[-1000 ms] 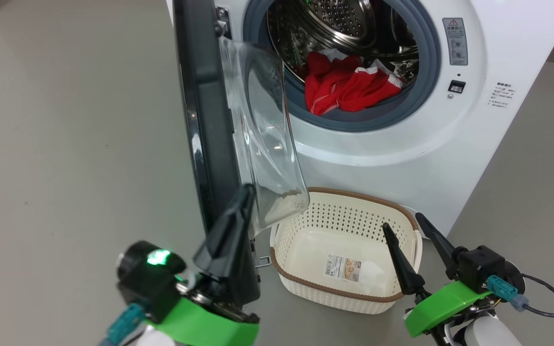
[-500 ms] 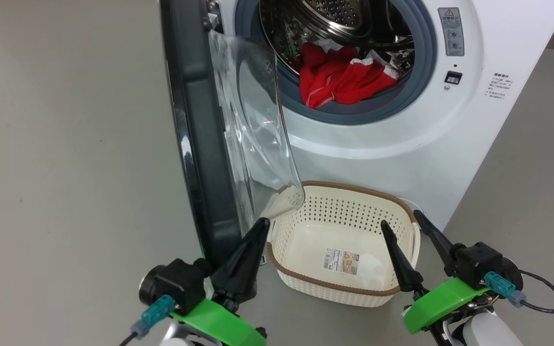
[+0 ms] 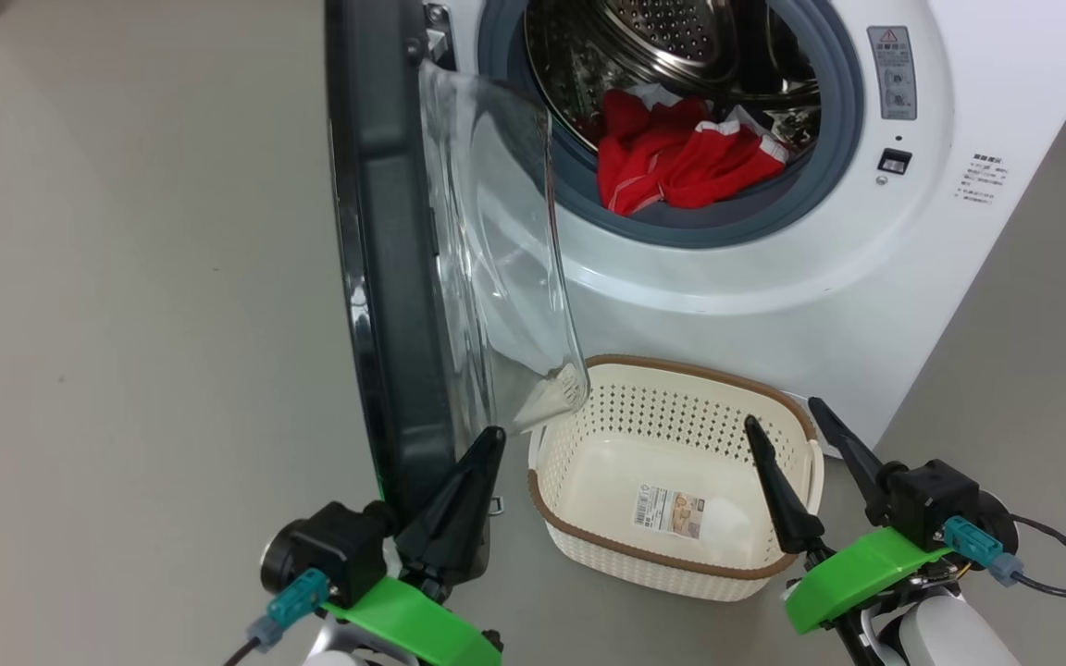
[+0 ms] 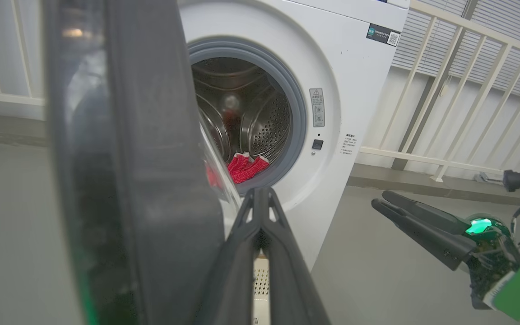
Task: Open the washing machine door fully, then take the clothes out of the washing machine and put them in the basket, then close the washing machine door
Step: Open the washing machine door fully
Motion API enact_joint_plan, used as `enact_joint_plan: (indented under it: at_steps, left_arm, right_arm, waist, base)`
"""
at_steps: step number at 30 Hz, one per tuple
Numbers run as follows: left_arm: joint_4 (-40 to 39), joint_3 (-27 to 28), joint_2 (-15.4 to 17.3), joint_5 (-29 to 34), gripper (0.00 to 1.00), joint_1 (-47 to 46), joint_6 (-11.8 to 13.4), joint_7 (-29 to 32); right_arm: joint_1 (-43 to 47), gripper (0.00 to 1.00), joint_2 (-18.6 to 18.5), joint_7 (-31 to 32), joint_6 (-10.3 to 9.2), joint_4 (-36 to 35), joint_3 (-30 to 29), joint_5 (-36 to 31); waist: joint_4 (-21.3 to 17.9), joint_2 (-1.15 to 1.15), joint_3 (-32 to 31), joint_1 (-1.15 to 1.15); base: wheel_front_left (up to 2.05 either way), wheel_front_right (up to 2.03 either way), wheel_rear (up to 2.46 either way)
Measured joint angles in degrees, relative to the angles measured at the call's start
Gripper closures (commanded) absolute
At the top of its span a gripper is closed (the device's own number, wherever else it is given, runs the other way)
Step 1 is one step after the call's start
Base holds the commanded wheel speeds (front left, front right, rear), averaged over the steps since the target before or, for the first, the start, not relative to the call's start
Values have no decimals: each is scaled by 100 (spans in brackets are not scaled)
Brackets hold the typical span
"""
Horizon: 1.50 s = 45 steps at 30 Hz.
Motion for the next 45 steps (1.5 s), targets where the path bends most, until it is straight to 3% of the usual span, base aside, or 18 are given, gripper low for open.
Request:
enact_joint_plan:
  at_steps: [17, 30, 35, 45]
  left_arm:
    - [181, 208, 237, 102, 100, -1, 381, -80]
    - [237, 728, 437, -63, 100, -2, 702, -89]
    - [296, 993, 556, -114, 100, -21, 931, -90]
    - [366, 1370, 675, -360, 100, -52, 1049, -140]
  right_arm:
    - [0, 0, 0, 0, 0, 109, -20, -114]
    - [0, 0, -1, 0, 0, 153, 5, -163]
    - [0, 0, -1, 0, 0, 153, -35, -163]
    - [-4, 0, -2, 0, 0, 175, -152, -367]
  waist:
    - [270, 0, -8, 0]
    - [451, 0, 85, 0]
    - [463, 0, 130, 0]
    - [474, 0, 305, 0]
  base:
    - [0, 0, 0]
    - [0, 0, 0]
    - [0, 0, 0]
    - [0, 0, 0]
